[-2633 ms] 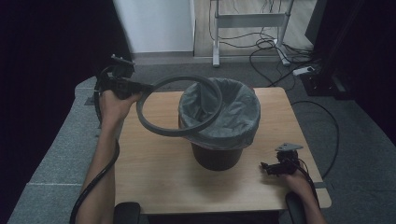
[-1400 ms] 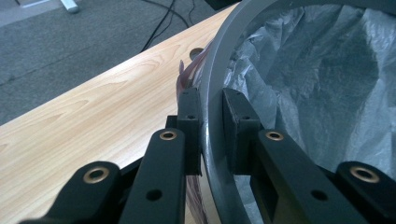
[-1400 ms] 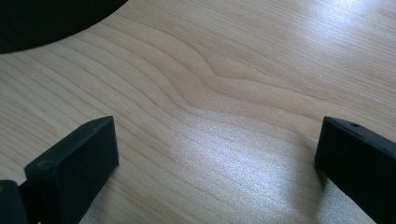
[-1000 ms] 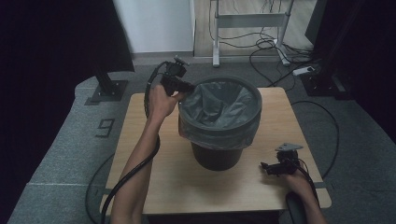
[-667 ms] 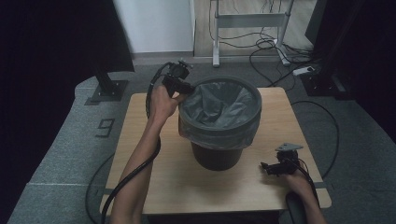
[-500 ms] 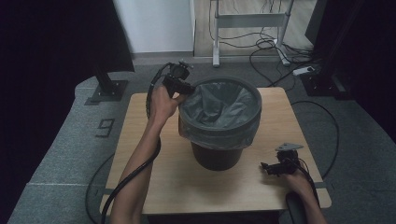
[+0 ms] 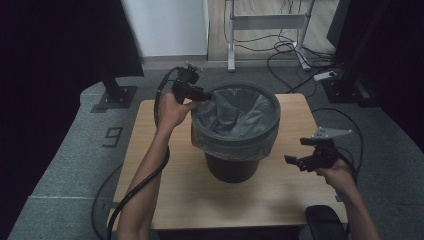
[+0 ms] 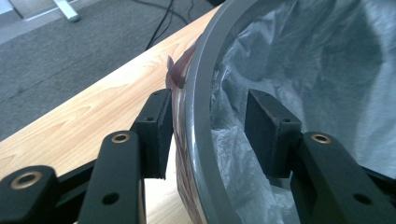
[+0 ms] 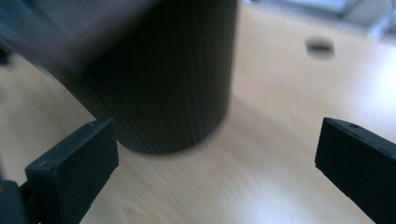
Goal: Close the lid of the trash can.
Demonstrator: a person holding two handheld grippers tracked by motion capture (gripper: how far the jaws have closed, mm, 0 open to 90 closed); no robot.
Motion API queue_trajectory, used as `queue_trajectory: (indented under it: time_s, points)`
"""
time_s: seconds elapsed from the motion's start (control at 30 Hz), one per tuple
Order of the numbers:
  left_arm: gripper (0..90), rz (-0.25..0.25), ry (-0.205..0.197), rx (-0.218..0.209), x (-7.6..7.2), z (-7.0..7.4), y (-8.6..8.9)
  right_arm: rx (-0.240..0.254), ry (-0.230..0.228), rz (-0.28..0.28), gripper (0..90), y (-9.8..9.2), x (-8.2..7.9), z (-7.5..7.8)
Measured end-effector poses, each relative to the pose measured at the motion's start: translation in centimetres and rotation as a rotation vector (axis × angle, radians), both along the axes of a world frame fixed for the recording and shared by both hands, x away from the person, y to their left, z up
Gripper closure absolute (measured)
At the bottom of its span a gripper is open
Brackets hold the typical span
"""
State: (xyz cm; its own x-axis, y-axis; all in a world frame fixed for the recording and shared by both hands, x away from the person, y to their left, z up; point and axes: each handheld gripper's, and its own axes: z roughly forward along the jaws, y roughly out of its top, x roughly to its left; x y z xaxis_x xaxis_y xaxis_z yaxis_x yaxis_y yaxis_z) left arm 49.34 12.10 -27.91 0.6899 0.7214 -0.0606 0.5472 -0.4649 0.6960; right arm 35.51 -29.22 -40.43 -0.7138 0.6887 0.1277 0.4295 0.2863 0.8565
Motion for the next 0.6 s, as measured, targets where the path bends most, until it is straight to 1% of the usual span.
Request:
queue_trajectory:
  time_s: [0.03,0.1,0.17,0.2,0.23,0.27,0.33,0.4,0.43,0.47,0.5,0.53,0.57,0.6]
  points:
    - [52.9,0.002,0.002,-0.004,-0.1,0.1,0.2,0.014,-0.014,0.014,0.0,0.1,0.0,1.1]
    - [54.4,0.003,0.008,-0.013,-0.3,0.3,0.7,0.038,-0.051,0.038,0.0,0.4,0.2,3.8]
    - [56.1,0.0,0.02,-0.033,-0.4,0.5,1.1,0.042,-0.089,0.046,0.0,1.0,0.5,6.7]
    - [57.9,-0.002,0.024,-0.038,-0.4,0.5,1.2,0.042,-0.099,0.053,0.0,1.4,0.6,7.8]
    - [59.0,0.0,0.031,-0.049,-0.5,0.6,1.3,0.042,-0.108,0.06,0.0,1.7,0.7,8.7]
    - [60.4,0.001,0.036,-0.053,-0.5,0.6,1.4,0.044,-0.121,0.068,0.0,2.3,0.9,10.0]
    - [62.8,0.001,0.043,-0.051,-0.5,0.6,1.3,0.049,-0.142,0.09,0.0,3.4,1.3,11.7]
    - [65.7,0.005,0.045,-0.038,-0.5,0.5,1.1,0.066,-0.157,0.125,0.0,4.7,1.5,12.8]
    - [67.0,0.011,0.042,-0.025,-0.5,0.4,1.0,0.069,-0.159,0.147,0.0,5.4,1.7,13.1]
    - [68.8,0.017,0.041,-0.01,-0.5,0.3,0.9,0.062,-0.162,0.166,0.0,6.0,1.9,13.1]
    - [70.8,0.021,0.04,0.002,-0.5,0.2,0.8,0.04,-0.165,0.175,0.0,6.6,2.1,13.0]
    - [73.1,0.025,0.039,0.007,-0.5,0.1,0.8,0.007,-0.165,0.176,0.0,7.2,2.4,12.6]
    - [74.3,0.026,0.04,0.005,-0.5,0.1,0.9,-0.027,-0.166,0.179,0.0,7.6,2.6,12.2]
    - [74.4,0.026,0.041,-0.002,-0.5,0.0,0.9,-0.05,-0.169,0.184,0.0,7.9,2.8,11.8]
